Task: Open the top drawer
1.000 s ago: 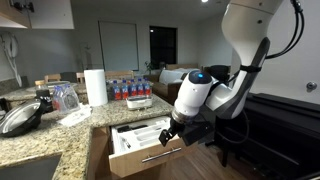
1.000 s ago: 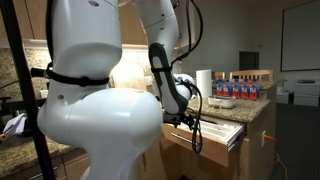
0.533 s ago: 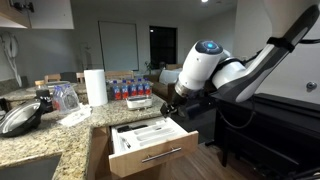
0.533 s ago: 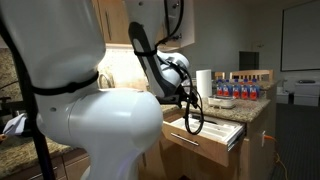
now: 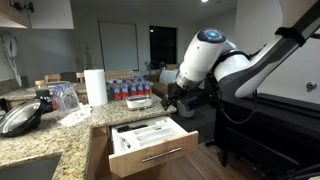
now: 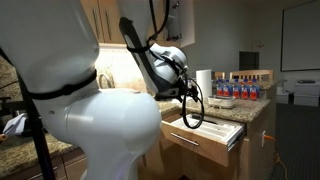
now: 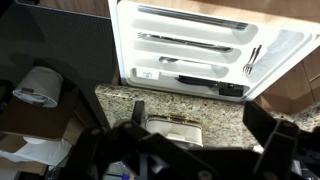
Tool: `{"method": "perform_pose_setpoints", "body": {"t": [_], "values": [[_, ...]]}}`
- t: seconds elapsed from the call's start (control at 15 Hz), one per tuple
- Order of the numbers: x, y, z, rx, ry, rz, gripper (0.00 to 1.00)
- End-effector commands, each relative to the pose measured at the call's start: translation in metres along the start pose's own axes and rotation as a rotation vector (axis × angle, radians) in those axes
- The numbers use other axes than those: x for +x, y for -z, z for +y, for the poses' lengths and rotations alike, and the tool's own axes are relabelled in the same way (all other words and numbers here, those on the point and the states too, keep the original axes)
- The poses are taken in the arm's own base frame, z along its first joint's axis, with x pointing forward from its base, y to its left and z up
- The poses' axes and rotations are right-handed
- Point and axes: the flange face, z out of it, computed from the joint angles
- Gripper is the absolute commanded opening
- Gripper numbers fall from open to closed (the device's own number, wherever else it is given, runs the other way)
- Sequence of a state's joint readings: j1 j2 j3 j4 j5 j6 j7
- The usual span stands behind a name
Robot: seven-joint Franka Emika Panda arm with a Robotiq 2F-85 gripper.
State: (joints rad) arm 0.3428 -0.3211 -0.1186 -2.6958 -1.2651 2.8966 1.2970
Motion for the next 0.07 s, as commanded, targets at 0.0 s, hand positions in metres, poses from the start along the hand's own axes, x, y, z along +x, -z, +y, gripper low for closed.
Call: {"method": "perform_pose_setpoints", "body": {"t": [0.0], "values": [[-0.0003, -0.0001, 0.0000, 0.000, 0.000, -0.001, 1.00]]}}
